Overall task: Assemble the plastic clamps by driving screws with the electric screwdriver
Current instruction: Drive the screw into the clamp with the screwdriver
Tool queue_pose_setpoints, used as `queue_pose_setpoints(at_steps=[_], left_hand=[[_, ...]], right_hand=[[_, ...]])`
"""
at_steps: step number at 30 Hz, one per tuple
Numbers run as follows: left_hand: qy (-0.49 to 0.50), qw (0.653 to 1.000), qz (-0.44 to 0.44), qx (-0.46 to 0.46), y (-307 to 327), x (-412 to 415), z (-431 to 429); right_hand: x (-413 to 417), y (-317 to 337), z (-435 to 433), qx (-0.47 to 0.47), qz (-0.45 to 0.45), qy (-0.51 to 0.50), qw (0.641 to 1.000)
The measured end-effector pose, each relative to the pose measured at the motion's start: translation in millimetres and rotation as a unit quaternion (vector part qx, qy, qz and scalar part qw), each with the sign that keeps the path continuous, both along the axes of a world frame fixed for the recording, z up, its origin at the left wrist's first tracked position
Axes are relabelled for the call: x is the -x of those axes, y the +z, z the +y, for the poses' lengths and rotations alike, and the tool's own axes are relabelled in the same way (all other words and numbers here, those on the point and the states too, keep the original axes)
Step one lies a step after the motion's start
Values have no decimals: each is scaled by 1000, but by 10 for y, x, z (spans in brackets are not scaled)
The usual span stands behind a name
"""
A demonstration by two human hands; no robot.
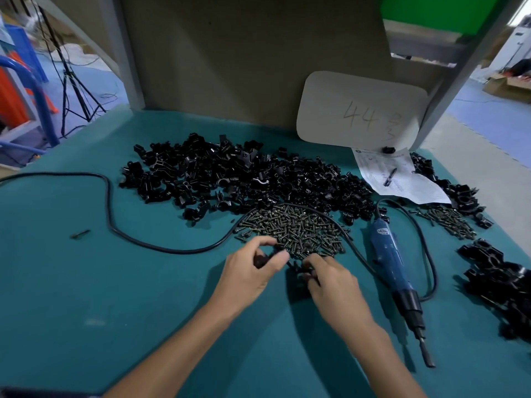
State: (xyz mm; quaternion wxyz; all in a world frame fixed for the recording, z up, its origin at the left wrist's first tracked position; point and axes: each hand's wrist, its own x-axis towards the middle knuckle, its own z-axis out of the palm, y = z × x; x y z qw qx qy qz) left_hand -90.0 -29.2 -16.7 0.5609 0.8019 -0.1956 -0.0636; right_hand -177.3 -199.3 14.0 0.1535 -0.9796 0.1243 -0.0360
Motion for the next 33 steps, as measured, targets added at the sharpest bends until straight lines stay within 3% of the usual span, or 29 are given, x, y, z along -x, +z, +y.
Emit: queue_pose_setpoints(at_steps=[3,6,8,10,11,12,16,21,25,30,33], left_hand=[[-15,1000,-13,-15,-25,2,-10],[-31,999,-7,0,3,17,4],[-30,999,-3,12,16,12,1],[-23,1000,-11,16,16,0,-4],[-21,1000,-11,16,9,1,-2],[-18,1000,-8,15,7,4,-1],[13,1000,-6,-3,-3,6,3],[-18,999,27,15,15,-2,-1],[-57,998,-3,-40,17,-26,13],[-82,997,9,-4,33,-47,42],[-56,998,-5,19,19,-30,31]], right_hand=[[-16,-41,22,11,12,5,1000],[10,-67,-35,-50,-34,-20,998],[13,-64,-24,-194,-92,-58,975],[-1,-59,66,-361,-125,-86,920],[-2,-73,114,-393,-127,-91,906],[2,-95,155,-386,-127,-87,909],[18,-174,194,-207,-118,-40,970],[7,-125,271,-292,-116,-30,949],[8,-143,282,-327,-140,-30,934],[21,-46,230,-427,-120,-17,896],[104,-29,139,-336,-131,-14,933]])
